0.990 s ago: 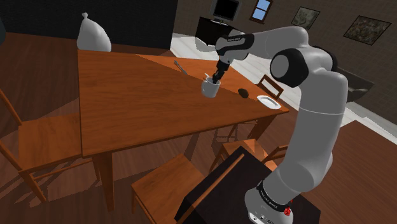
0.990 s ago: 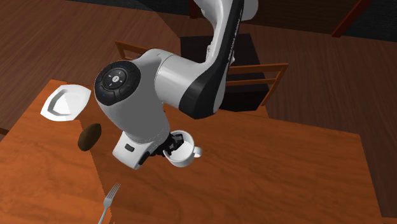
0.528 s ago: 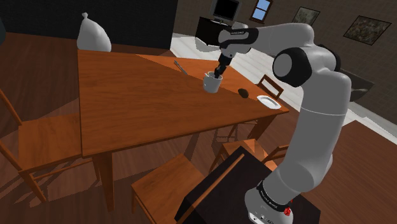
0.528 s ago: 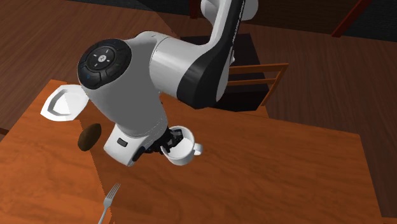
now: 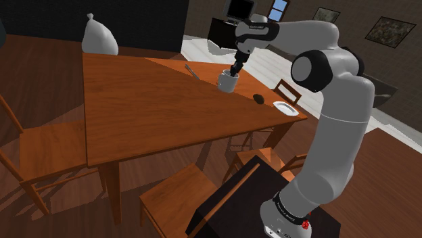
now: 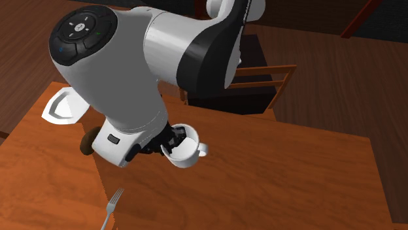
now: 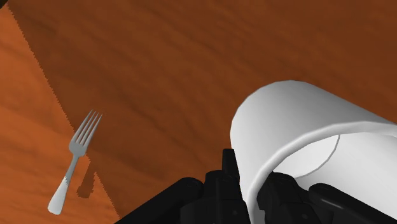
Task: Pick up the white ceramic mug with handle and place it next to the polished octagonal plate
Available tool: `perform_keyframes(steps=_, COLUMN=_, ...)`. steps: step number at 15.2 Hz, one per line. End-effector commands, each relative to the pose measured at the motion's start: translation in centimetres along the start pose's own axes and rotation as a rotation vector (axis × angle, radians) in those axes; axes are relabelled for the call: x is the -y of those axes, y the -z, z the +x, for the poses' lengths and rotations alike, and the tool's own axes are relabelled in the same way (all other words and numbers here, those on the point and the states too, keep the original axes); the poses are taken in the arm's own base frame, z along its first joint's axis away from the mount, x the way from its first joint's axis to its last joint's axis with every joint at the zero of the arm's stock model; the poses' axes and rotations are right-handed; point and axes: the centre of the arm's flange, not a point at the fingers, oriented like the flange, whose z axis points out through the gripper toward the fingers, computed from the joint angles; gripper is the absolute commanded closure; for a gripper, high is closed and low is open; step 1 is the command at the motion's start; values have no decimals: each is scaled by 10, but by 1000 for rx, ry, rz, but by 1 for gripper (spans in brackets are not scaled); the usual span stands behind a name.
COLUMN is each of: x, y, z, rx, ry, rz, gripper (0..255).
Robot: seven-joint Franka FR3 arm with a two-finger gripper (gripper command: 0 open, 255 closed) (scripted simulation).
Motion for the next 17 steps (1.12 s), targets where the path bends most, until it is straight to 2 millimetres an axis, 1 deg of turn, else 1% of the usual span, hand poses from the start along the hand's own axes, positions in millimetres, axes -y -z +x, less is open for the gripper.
perform_keyframes(steps=1, x=1, y=12, z=-1, rx=0, ry=0, rz=0, gripper=255)
perform_keyframes(steps=7, x=2, y=42, z=1, rx=0, ry=0, rz=0, gripper=255)
perform_keyframes(steps=17, x=-74, y=50, z=-107, rx=0, ry=0, rz=0, gripper=255)
